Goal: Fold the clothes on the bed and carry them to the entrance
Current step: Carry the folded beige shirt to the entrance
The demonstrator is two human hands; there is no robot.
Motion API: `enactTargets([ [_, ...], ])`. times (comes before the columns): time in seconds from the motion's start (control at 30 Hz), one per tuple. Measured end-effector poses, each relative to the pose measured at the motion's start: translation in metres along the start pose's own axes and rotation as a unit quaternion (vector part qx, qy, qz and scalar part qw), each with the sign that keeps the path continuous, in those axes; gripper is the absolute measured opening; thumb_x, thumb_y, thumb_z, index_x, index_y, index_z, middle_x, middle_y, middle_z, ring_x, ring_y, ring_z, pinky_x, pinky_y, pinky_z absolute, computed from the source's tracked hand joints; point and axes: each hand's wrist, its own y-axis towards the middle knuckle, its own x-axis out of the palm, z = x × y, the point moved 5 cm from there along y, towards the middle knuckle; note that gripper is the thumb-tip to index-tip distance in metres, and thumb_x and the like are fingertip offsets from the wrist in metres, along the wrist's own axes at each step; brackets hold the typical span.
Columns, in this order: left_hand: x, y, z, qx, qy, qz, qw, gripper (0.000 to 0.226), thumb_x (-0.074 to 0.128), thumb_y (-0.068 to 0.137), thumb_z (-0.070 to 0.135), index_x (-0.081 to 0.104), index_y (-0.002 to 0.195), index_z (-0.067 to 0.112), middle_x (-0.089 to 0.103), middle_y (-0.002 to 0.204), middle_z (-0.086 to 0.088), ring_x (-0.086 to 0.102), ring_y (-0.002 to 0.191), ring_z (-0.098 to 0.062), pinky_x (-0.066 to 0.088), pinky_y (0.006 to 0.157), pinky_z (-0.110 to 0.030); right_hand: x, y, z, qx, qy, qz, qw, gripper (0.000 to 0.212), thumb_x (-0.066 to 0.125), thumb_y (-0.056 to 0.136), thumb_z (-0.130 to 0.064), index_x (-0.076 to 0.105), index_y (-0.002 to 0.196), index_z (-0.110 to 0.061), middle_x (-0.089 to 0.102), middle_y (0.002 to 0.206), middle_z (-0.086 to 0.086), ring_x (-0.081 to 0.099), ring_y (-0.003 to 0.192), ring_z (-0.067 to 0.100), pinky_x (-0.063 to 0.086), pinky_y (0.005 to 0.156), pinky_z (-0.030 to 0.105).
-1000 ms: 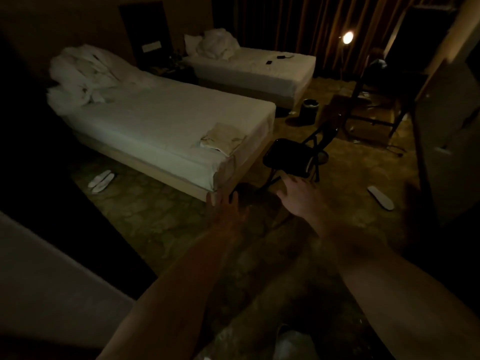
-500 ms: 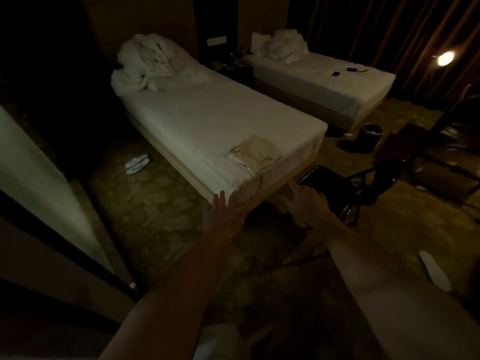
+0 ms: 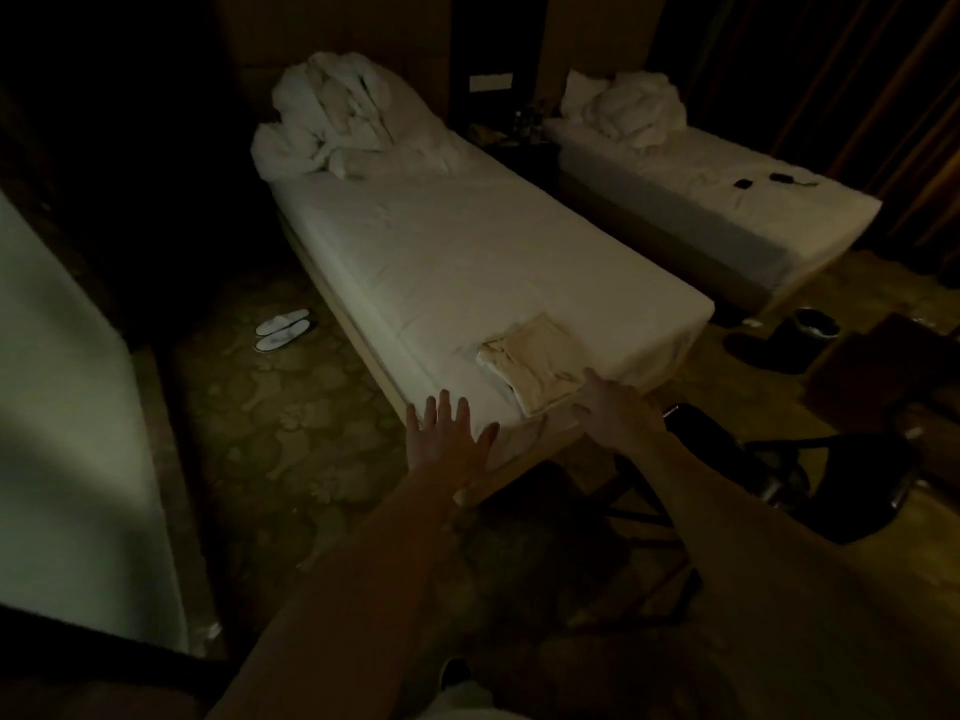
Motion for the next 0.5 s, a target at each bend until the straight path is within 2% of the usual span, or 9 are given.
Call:
enactTargets([
  [0.17,-0.001,0.073,0.002,-0.014,-0.007,-0.011,1.000,0.080,0.007,0.092,0.071,0.015,0.154,0.022,0.006,0.163,-0.008,0.005,0.150,-0.028,0.002,0.119,-0.056,-0.014,0.076,-0.004,-0.001,-0.034,-0.013,0.999,0.070,0.039,0.094,-0.057,0.015,0.154,-0.031,0.042,0.148,0.008,0.042,0.132,0.033,0.035,0.106,0.053],
  [0.37,0.011,0.139,0.011,-0.050,-0.007,-0.027,0.998,0.081,0.007,0.091,0.072,0.015,0.154,0.022,0.008,0.163,-0.009,0.007,0.150,-0.029,0.004,0.119,-0.055,-0.019,0.154,0.006,-0.015,-0.045,-0.041,0.998,0.069,0.036,0.095,-0.058,0.013,0.154,-0.030,0.036,0.153,0.007,0.039,0.135,0.031,0.031,0.109,0.053],
  [0.5,0.023,0.180,0.025,-0.080,-0.005,-0.045,0.996,0.083,0.013,0.090,0.074,0.015,0.154,0.021,0.009,0.162,-0.010,0.010,0.149,-0.031,0.007,0.119,-0.054,-0.015,0.212,0.020,-0.030,-0.049,-0.057,0.997,0.070,0.037,0.094,-0.056,0.014,0.154,-0.029,0.037,0.152,0.006,0.040,0.135,0.030,0.031,0.107,0.051],
])
